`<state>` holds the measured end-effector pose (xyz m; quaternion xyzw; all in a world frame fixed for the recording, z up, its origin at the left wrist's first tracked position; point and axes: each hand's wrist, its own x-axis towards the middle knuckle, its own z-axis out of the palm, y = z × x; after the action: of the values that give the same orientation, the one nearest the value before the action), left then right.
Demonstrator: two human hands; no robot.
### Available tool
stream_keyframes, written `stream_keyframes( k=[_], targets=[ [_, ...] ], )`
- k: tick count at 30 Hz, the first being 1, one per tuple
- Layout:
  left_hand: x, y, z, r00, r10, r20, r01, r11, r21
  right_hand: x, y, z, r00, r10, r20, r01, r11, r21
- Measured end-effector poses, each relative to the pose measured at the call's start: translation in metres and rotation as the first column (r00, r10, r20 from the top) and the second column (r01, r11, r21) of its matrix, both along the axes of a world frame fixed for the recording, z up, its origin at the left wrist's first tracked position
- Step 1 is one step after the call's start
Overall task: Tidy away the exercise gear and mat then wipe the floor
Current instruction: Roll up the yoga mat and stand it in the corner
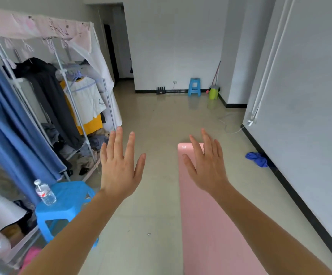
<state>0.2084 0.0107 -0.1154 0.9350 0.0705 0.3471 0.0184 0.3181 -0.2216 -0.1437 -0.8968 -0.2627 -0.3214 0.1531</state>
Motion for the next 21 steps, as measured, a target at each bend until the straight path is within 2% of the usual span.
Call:
stream_keyframes(
  k=[6, 11, 21],
  targets=[
    [0.169, 0.098, 0.022, 0.990, 0.033, -0.139, -0.019, 0.994, 0.104, 0.165, 0.095, 0.007, 0.996, -0.020, -0.083, 0.018, 1.000, -0.025],
    [0.286, 0.195, 0.045, 0.994, 0.041, -0.105, -0.029, 0.992, 0.120, 0.285, 0.189, 0.027, 0.993, -0.024, -0.114, 0.019, 0.999, -0.048],
    [0.544, 0.404, -0.003, 0.984, 0.018, -0.180, -0.011, 0.999, 0.042, 0.544, 0.388, -0.014, 0.978, -0.108, -0.177, 0.072, 0.978, -0.195]
  ],
)
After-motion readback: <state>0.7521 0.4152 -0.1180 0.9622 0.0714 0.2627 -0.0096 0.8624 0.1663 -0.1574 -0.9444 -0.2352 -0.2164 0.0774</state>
